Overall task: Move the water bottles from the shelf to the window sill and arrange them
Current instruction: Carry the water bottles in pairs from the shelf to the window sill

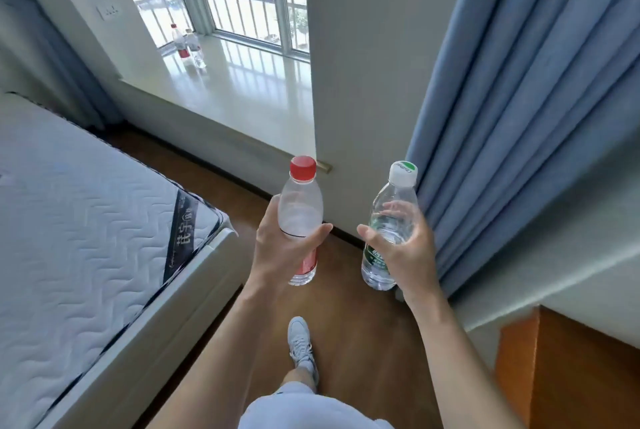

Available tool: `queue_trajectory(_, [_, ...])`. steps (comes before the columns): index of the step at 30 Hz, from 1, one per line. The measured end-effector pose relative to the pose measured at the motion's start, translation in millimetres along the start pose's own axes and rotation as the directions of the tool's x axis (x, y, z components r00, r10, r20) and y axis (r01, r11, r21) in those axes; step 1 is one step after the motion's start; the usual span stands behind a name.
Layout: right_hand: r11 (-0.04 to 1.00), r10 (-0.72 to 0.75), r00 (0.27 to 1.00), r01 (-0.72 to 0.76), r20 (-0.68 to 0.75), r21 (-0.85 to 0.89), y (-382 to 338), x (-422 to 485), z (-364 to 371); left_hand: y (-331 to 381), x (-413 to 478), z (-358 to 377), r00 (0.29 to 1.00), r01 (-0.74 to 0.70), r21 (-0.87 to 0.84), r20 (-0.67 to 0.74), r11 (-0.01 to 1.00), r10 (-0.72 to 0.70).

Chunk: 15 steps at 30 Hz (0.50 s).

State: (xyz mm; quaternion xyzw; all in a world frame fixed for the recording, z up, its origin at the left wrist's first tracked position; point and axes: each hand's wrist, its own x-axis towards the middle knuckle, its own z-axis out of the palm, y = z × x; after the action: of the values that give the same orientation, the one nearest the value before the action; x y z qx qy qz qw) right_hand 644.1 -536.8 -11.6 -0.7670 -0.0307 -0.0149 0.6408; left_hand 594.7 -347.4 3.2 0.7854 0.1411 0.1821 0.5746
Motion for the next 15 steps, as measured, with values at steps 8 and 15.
queue_trajectory(8, [1.000,-0.002,0.989,-0.002,0.148,0.024,-8.0,64.2,107.5,-45.9,64.3,-61.3,0.981,0.090,-0.014,-0.172,0.996,-0.091])
queue_trajectory(15, [0.999,-0.028,0.977,0.033,0.210,-0.020,-19.6,155.4,209.6,-77.4,175.8,-107.6,0.965,0.106,0.001,-0.240,0.994,-0.102])
